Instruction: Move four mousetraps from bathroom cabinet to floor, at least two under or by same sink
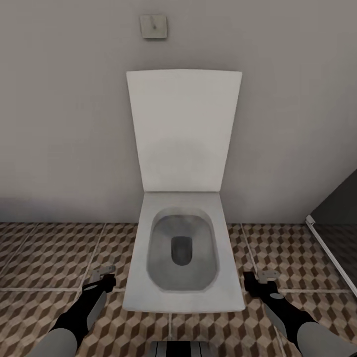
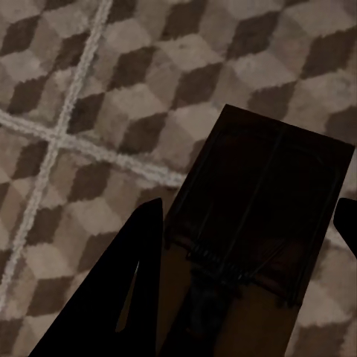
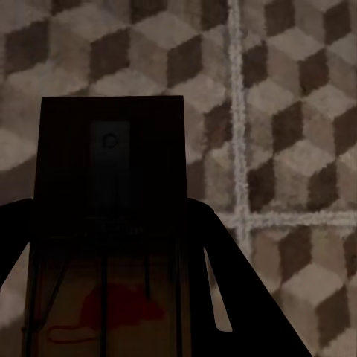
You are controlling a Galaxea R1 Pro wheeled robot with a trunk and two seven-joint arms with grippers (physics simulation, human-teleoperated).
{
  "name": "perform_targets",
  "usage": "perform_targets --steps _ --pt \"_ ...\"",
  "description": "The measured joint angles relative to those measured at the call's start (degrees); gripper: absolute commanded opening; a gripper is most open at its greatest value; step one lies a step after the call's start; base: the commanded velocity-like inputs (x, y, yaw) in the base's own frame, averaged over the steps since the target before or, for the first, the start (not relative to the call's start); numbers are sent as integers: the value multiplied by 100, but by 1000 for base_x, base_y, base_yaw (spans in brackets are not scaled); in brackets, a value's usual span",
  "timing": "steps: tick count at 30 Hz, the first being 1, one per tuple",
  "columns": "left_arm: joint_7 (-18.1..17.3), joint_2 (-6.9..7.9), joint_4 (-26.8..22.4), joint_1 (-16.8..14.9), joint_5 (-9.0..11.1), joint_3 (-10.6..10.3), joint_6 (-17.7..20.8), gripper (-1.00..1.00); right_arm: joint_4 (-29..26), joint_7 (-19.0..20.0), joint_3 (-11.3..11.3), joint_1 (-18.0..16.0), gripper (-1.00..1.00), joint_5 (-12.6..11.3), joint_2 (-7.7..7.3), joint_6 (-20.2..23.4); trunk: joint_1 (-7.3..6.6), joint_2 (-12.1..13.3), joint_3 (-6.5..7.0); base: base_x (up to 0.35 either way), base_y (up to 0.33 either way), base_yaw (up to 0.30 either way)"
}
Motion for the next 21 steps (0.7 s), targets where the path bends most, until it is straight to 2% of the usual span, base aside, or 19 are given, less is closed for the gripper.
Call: perform_targets --steps 15,21 --pt "33 -16 0 0 1 -3 -9 -100 11 0 0 0 -100 -10 1 -102 0 0 0 1 0 0" --pt "29 -12 1 0 2 -9 -10 -100 11 -1 0 3 -100 -10 1 -102 0 0 0 -22 -107 0"
